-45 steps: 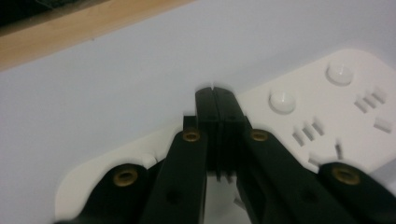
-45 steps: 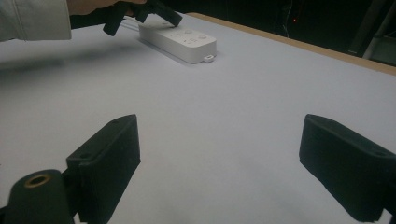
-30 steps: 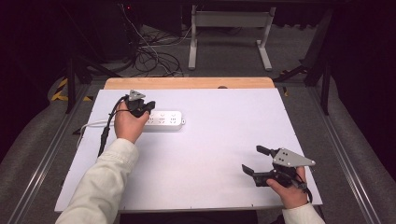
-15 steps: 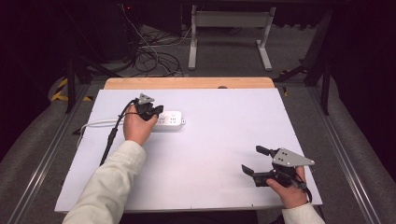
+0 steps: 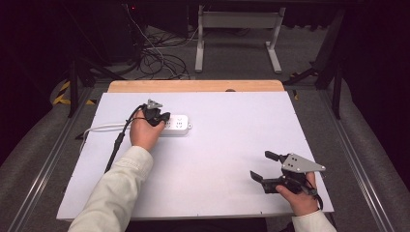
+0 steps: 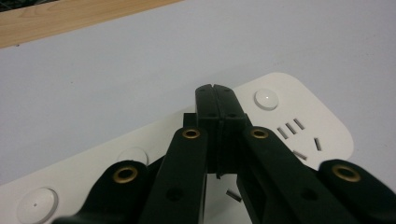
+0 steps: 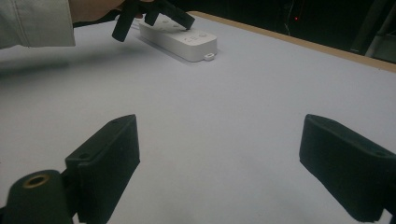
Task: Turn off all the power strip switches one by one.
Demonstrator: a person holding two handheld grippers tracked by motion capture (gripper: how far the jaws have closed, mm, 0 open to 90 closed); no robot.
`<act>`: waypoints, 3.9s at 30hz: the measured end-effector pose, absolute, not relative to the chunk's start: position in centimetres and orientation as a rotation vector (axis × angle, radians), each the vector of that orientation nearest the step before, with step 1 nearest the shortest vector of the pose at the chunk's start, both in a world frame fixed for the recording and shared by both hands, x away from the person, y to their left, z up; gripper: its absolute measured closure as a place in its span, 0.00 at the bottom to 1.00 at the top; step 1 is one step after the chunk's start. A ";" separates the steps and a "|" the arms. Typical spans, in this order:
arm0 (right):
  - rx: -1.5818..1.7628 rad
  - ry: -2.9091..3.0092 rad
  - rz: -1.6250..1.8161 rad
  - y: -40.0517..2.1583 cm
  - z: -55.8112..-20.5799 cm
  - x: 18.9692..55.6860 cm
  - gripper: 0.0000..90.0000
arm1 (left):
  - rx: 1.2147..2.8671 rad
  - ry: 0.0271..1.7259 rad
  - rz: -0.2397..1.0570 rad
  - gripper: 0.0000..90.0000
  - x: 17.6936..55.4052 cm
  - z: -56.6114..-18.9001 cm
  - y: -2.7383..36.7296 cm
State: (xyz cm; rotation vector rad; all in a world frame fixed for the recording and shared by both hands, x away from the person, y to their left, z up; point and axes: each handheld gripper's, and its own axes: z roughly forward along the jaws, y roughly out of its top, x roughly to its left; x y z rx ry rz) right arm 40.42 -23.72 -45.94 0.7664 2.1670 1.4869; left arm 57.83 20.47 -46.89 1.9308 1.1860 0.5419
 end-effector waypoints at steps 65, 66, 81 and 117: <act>0.753 2.172 1.491 -23.6 -46.0 40.3 0.14 | 1.999 1.183 0.603 1.00 57.9 -46.9 19.6; 0.752 2.173 1.491 -23.6 -45.9 40.2 0.14 | 2.000 1.182 0.604 1.00 57.9 -46.9 19.6; 0.747 2.175 1.488 -23.5 -45.9 40.2 0.14 | 2.013 1.183 0.626 1.00 57.7 -46.9 19.3; 0.754 2.176 1.492 -23.6 -46.0 40.4 0.14 | 1.928 1.105 0.532 1.00 57.7 -46.8 17.2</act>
